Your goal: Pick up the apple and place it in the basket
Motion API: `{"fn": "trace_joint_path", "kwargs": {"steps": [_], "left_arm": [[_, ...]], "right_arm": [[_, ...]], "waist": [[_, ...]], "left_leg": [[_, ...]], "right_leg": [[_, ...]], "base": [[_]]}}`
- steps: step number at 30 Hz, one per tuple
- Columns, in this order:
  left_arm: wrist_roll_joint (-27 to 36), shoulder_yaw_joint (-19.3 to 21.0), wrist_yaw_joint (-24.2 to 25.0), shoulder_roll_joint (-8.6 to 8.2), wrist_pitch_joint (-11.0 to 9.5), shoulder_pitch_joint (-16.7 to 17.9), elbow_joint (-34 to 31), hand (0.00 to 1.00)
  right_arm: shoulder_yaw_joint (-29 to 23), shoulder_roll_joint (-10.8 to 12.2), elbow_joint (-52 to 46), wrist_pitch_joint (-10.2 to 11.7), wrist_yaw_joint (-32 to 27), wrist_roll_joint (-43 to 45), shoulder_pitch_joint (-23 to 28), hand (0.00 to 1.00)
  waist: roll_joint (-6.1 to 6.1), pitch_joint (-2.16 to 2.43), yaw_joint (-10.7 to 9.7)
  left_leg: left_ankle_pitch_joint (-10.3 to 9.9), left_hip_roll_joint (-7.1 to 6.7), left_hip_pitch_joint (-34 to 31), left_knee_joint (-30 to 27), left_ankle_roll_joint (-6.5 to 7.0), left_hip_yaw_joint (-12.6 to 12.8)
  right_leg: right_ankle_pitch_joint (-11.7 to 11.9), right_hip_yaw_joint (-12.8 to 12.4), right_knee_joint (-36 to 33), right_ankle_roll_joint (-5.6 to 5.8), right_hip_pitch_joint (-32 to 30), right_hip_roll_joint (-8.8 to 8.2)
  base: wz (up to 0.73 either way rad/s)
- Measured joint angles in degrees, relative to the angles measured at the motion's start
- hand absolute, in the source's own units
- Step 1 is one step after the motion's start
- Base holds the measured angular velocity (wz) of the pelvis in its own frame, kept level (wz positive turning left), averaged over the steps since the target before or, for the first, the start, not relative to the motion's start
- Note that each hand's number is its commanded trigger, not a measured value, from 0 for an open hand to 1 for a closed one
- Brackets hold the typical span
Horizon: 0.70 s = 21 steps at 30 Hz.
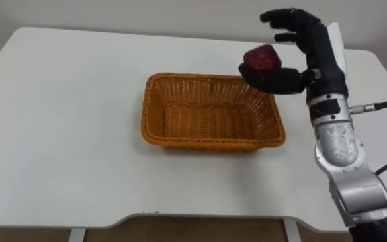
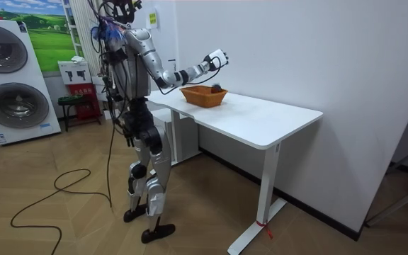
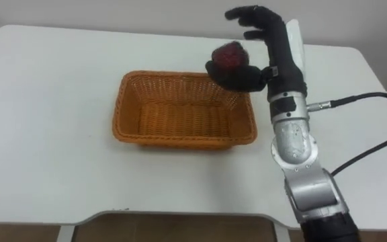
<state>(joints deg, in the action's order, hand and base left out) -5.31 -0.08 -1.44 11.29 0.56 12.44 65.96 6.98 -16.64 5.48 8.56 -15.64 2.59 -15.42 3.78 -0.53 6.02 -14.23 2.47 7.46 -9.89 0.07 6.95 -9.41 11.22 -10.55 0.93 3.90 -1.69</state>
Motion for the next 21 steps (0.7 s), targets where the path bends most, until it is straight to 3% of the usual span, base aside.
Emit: {"fn": "trace_joint_path", "kwargs": {"steps": [4,10,21], "left_arm": [[0.0,0.4,1.1,0.29,1.0,0.1,-1.1,0.00],[0.1,1.0,1.7,0.32,1.7,0.2,-1.7,0.00],[0.1,0.9,1.5,0.32,1.6,0.5,-1.8,0.00]], "right_arm": [[-1.6,-1.8,0.6,-1.2,-1.1,-1.4,-0.4,0.00],[-1.6,-1.8,0.8,-2.3,-2.0,-2.3,-0.4,0.00],[-1.6,-1.8,1.0,-2.3,-4.7,-4.0,-0.3,0.00]], "waist": [[0.08,0.05,0.9],[0.03,0.03,0.9],[-0.22,-0.03,0.4]], "left_leg": [[0.0,0.00,0.0,0.1,0.00,-0.3],[0.0,0.01,0.0,0.1,0.00,-0.7],[0.0,0.00,0.0,0.0,0.00,-0.9]], "right_leg": [[0.0,0.1,0.0,0.00,0.0,0.01],[0.0,0.3,0.0,0.00,0.0,0.03],[0.0,0.4,0.0,0.00,0.1,0.02]], "base": [[0.02],[0.02],[0.00]]}}
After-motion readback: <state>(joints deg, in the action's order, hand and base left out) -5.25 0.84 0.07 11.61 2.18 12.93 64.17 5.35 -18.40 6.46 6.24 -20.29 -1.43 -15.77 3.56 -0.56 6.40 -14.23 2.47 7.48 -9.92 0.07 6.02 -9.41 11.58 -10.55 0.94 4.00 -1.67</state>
